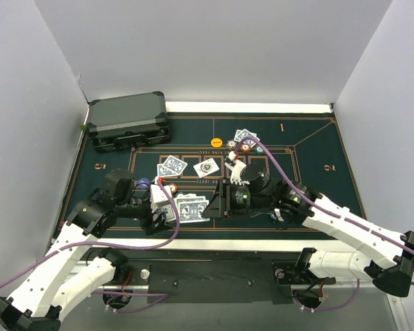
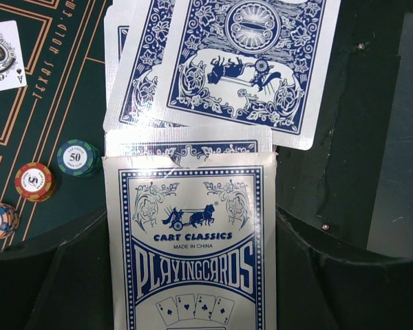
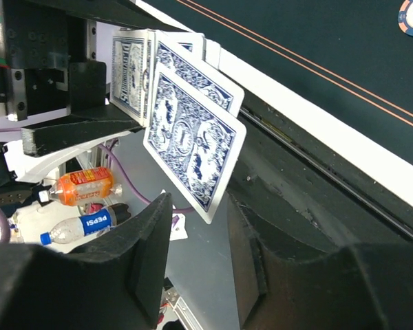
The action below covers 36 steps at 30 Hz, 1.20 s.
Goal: Distribute texas hold em gaming equipment
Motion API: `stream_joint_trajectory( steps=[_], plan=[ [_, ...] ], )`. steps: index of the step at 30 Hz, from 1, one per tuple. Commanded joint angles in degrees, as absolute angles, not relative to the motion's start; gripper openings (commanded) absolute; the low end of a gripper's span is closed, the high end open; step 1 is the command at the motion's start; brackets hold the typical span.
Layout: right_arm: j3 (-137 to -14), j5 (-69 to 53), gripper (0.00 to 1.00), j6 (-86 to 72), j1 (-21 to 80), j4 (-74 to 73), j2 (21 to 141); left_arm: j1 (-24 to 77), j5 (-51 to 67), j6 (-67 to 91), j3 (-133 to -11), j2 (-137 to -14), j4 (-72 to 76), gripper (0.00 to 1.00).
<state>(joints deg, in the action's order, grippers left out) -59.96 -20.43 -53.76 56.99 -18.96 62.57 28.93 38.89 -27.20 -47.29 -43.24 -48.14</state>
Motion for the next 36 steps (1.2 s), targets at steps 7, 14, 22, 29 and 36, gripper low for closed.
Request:
stream_joint_trajectory(
  steps=[7, 14, 22, 29, 36],
  plan=[
    [-53.88, -20.04, 0.39, -55.9, 56.78, -13.28, 61.61, 29.0, 41.13, -26.37, -48.87, -42.98, -45.0, 0.0],
    [-50.11, -19.07, 0.42, -60.2, 56.86, -3.62, 59.59, 29.0, 41.04, -26.54, -48.87, -42.8, -45.53, 0.0],
    [-46.68, -17.4, 0.45, -64.07, 57.48, 3.24, 58.97, 29.0, 40.96, -26.81, -48.61, -42.63, -45.7, 0.0],
    [-44.38, -16.09, 0.4, -67.32, 58.35, 7.39, 59.5, 29.0, 41.13, -26.63, -48.6, -42.63, -45.53, 0.0],
    [-43.42, -14.85, 0.35, -67.24, 58.62, 5.27, 57.13, 29.0, 41.13, -26.54, -48.17, -42.54, -45.35, 0.0]
  ],
)
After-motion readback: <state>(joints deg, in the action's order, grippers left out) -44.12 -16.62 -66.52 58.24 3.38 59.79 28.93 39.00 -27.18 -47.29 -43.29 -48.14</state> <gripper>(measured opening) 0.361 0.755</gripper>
